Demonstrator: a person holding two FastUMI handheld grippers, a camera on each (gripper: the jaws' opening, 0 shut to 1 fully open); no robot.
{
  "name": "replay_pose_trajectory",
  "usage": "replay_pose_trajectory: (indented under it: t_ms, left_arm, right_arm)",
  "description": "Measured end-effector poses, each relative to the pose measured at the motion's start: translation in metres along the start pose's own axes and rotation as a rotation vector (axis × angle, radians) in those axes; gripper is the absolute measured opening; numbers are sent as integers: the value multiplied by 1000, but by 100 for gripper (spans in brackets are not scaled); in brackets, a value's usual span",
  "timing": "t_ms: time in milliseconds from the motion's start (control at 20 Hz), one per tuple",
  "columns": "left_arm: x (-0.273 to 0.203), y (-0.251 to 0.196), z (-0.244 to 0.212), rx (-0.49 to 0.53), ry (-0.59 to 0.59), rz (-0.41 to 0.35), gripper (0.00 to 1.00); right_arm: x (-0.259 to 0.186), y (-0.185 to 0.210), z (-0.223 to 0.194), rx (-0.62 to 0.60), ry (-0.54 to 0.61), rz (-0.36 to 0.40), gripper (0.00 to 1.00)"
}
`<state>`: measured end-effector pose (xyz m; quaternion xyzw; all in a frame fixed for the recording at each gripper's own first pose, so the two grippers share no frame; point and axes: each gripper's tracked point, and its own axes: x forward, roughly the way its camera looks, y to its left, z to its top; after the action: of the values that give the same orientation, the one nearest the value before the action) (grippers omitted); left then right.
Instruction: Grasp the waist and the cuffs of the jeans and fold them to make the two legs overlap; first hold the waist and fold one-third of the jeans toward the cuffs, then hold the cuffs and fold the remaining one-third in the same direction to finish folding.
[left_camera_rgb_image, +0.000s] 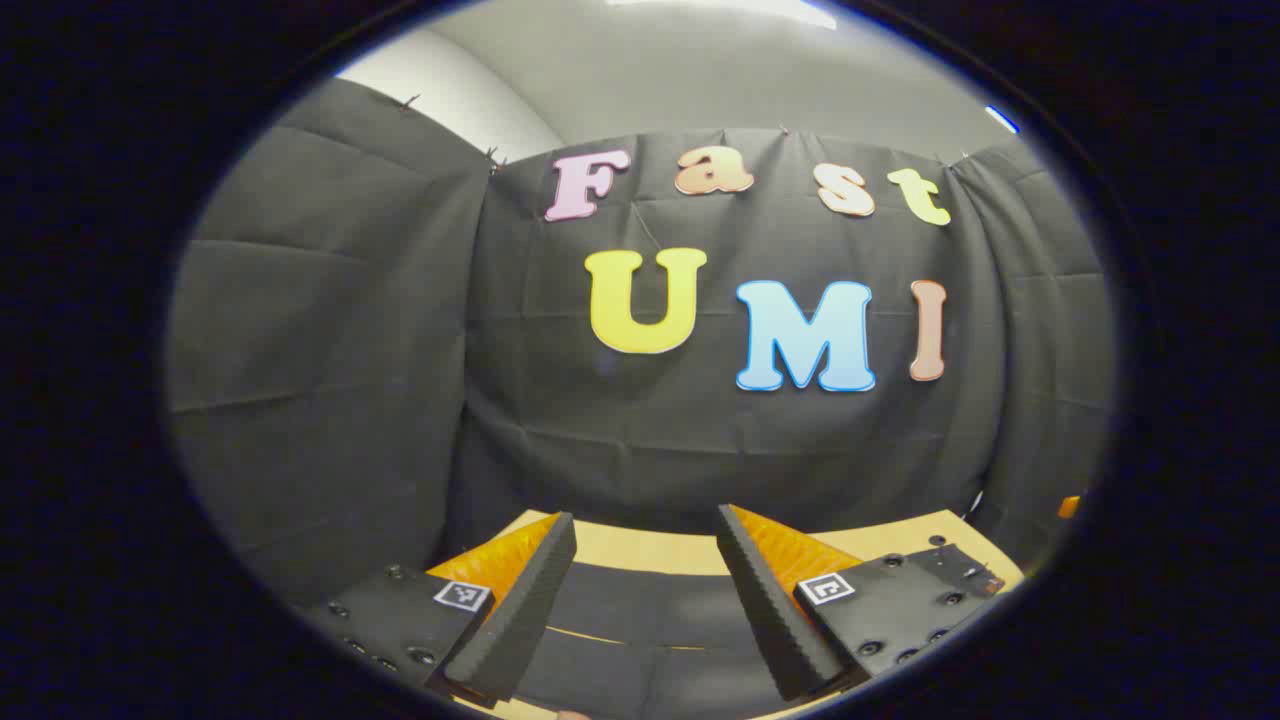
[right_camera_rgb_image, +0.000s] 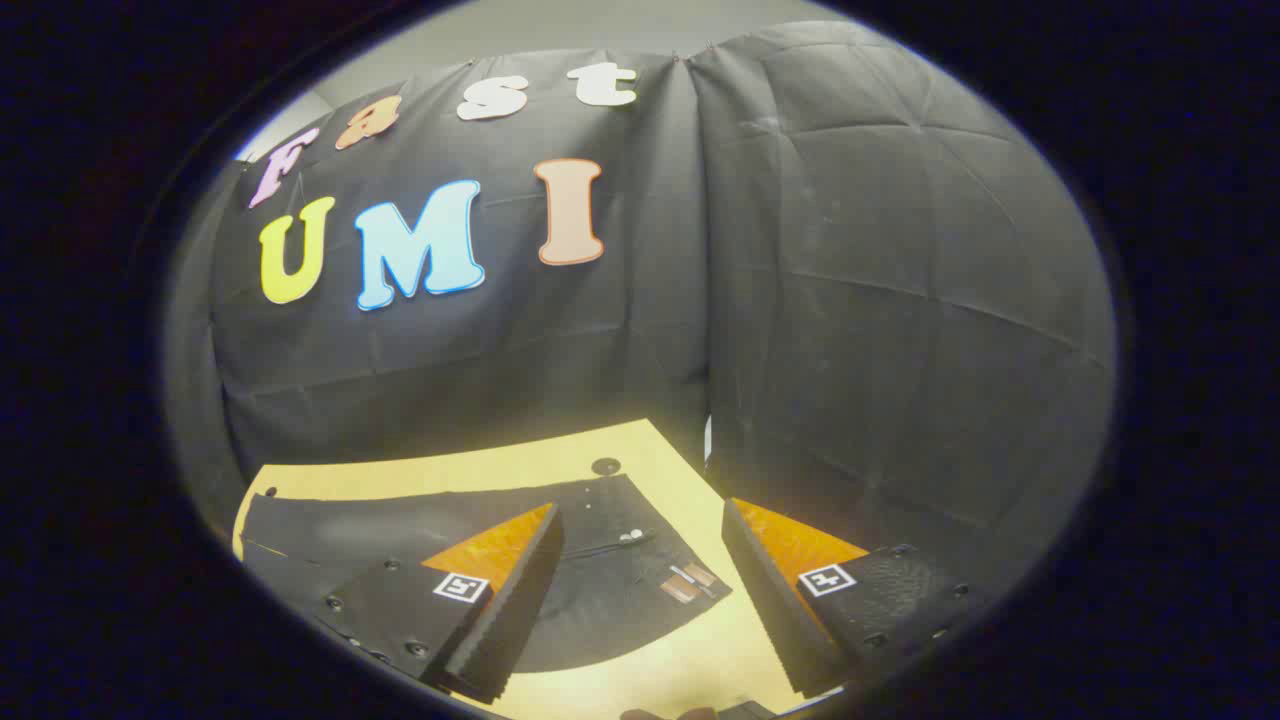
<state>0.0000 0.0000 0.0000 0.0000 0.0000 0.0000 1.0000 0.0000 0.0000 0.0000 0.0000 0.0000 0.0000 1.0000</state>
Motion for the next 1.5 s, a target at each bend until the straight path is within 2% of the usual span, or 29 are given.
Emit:
replay_pose_trajectory:
  t_ms: [100, 200, 300, 400, 600, 800, 850, 950, 1100, 1500]
  left_arm:
    - [0, 4, -10, -20, 39, 14, 95]
    - [3, 21, -21, -32, 73, 76, 96]
    - [5, 38, -32, -39, 108, 137, 96]
    - [2, 51, -46, -58, 146, 177, 96]
    - [-10, 44, -69, -119, 207, 199, 95]
    - [-11, 31, -78, -181, 231, 174, 96]
    - [-11, 28, -80, -181, 235, 173, 94]
    - [-10, 26, -83, -173, 241, 165, 95]
    - [-8, 28, -84, -161, 240, 164, 96]
    - [-18, 57, -112, -206, 331, 241, 97]
  right_arm:
    - [11, 0, -24, 14, 71, 8, 96]
    - [16, 4, -48, 22, 142, 17, 96]
    - [18, 5, -62, 15, 169, 32, 99]
    - [17, 6, -71, 2, 187, 39, 96]
    - [15, 9, -78, -14, 206, 63, 96]
    - [15, 13, -90, 35, 262, 90, 96]
    - [14, 12, -93, 43, 270, 87, 96]
    - [14, 10, -99, 47, 281, 84, 99]
    - [12, 10, -104, 72, 301, 88, 95]
    - [13, 0, -137, 236, 426, 47, 96]
